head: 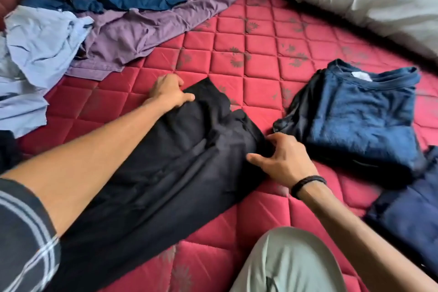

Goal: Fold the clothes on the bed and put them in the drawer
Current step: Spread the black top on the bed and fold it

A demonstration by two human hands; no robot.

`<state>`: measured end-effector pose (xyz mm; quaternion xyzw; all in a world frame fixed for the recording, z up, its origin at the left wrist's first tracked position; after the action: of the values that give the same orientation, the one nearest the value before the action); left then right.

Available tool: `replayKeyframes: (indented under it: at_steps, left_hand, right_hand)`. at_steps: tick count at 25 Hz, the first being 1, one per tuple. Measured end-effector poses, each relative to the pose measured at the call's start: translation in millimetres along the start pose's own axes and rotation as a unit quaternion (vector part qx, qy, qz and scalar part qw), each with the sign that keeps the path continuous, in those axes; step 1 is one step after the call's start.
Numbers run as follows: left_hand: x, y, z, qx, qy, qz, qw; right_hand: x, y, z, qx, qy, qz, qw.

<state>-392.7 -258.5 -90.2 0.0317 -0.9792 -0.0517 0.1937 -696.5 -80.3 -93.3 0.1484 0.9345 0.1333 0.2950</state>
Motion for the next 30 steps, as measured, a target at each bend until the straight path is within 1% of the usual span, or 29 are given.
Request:
replayKeyframes:
  at_steps: [1, 2, 3, 4, 5, 6, 7, 8, 9, 10, 11, 12, 13, 14, 15, 16, 17, 19, 20, 21, 22, 23, 24, 25, 26, 27, 28, 29, 30]
  left_hand:
    - [12.2, -8.4, -3.0, 0.026, 0.035, 0.04, 0.998]
    - [28.1, -14.8, -8.5, 0.055, 0.042, 0.083, 0.994]
    - [43.5, -19.3, -14.0, 0.087, 0.046, 0.121, 0.988]
    - [50.8, -21.8, -16.0, 0.113, 0.05, 0.14, 0.982]
    - [50.5, -24.0, -11.1, 0.121, 0.064, 0.142, 0.98]
    - [43.2, -25.3, -2.9, 0.121, 0.088, 0.126, 0.981]
    - [35.4, -22.3, 2.3, 0.128, 0.113, 0.112, 0.979]
    - [32.0, -13.6, 2.5, 0.145, 0.131, 0.112, 0.974]
    - [37.8, 4.2, -3.8, 0.171, 0.123, 0.138, 0.968]
    - [47.4, 32.6, -12.3, 0.2, 0.099, 0.181, 0.958]
    - [56.8, 70.3, -19.5, 0.224, 0.071, 0.219, 0.947]
    - [61.2, 114.4, -19.2, 0.235, 0.045, 0.254, 0.937]
    - [61.7, 161.6, -10.1, 0.23, 0.019, 0.28, 0.932]
    - [57.2, 205.8, 8.5, 0.201, -0.023, 0.285, 0.937]
    - [48.1, 236.3, 32.2, 0.151, -0.067, 0.263, 0.951]
    - [37.0, 250.8, 51.5, 0.101, -0.096, 0.235, 0.962]
    - [25.5, 253.9, 57.9, 0.066, -0.097, 0.202, 0.972]
    - [15.0, 240.3, 35.8, 0.034, -0.01, 0.148, 0.988]
    - [-0.3, 240.5, 13.5, 0.041, 0.021, 0.129, 0.991]
    - [-19.9, 244.7, -13.6, 0.08, 0.032, 0.116, 0.99]
    - [-52.0, 256.6, -42.8, 0.142, 0.033, 0.104, 0.984]
    - [-92.2, 274.5, -73.3, 0.21, 0.016, 0.088, 0.974]
    - [-140.5, 294.7, -102.9, 0.269, -0.014, 0.053, 0.961]
    - [-195.1, 321.2, -131.3, 0.315, -0.046, -0.002, 0.948]
    - [-245.3, 348.1, -152.3, 0.332, -0.07, -0.067, 0.938]
    - [-290.6, 371.4, -163.2, 0.317, -0.083, -0.125, 0.936]
    - [-322.1, 387.5, -166.0, 0.277, -0.091, -0.151, 0.945]
    - [-339.7, 397.0, -162.5, 0.225, -0.097, -0.136, 0.96]
    - [-345.7, 400.6, -156.9, 0.177, -0.094, -0.099, 0.975]
  right_hand:
    - [6.9, -4.9, -2.5, -0.007, -0.047, 0.021, 0.999]
    - [18.0, -8.7, -8.8, -0.017, -0.081, 0.037, 0.996]
    - [28.7, -9.6, -16.9, -0.029, -0.1, 0.052, 0.993]
    - [39.5, -12.3, -24.7, -0.04, -0.113, 0.056, 0.991]
    - [51.4, -13.9, -29.2, -0.05, -0.097, 0.068, 0.992]
    - [58.9, -10.6, -30.6, -0.054, -0.052, 0.078, 0.994]
    - [59.3, -3.6, -32.4, -0.044, 0.014, 0.073, 0.996]
    - [54.6, 1.2, -35.0, -0.006, 0.086, 0.058, 0.995]
    - [41.2, 4.3, -45.0, 0.062, 0.146, 0.029, 0.987]
    - [16.6, 9.8, -55.4, 0.133, 0.17, -0.027, 0.976]
    - [-12.3, 17.3, -59.1, 0.183, 0.162, -0.11, 0.963]
    - [-38.7, 23.8, -51.8, 0.192, 0.137, -0.197, 0.952]
    - [-56.6, 25.5, -35.3, 0.165, 0.118, -0.261, 0.944]
    - [-66.9, 23.0, -14.1, 0.129, 0.133, -0.295, 0.938]
    - [-65.7, 16.4, 13.2, 0.085, 0.186, -0.288, 0.935]
    - [-55.4, 10.0, 40.0, 0.047, 0.254, -0.262, 0.93]
    - [-47.4, 6.3, 58.6, 0.018, 0.307, -0.247, 0.919]
    - [-43.8, 2.4, 62.9, -0.007, 0.34, -0.23, 0.912]
    - [-54.2, 6.7, 62.0, 0.005, 0.341, -0.233, 0.911]
    - [-66.9, 11.9, 56.0, 0.039, 0.331, -0.231, 0.914]
    - [-88.2, 22.3, 53.1, 0.078, 0.302, -0.238, 0.92]
    - [-114.9, 37.3, 57.2, 0.102, 0.256, -0.262, 0.925]
    - [-145.9, 56.7, 69.3, 0.103, 0.2, -0.302, 0.926]
    - [-181.9, 80.5, 93.2, 0.077, 0.15, -0.349, 0.922]
    - [-219.1, 106.6, 120.5, 0.036, 0.117, -0.396, 0.91]
    - [-258.1, 134.2, 149.9, -0.007, 0.109, -0.439, 0.892]
    - [-293.5, 158.5, 181.3, -0.047, 0.118, -0.474, 0.871]
    - [-324.5, 178.8, 214.1, -0.082, 0.136, -0.498, 0.852]
    - [-350.1, 190.5, 246.3, -0.113, 0.155, -0.507, 0.84]
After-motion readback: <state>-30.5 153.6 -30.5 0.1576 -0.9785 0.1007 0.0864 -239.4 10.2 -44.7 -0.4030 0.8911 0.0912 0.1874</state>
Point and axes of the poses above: each hand's wrist, its own y-axis away from the middle knuckle, its own z-axis out of the palm, x = y × z, the point moved 10 cm from there along -y, towards the middle knuckle, and after that the axes turned 9 degrees about z, right-handed, at the moved point
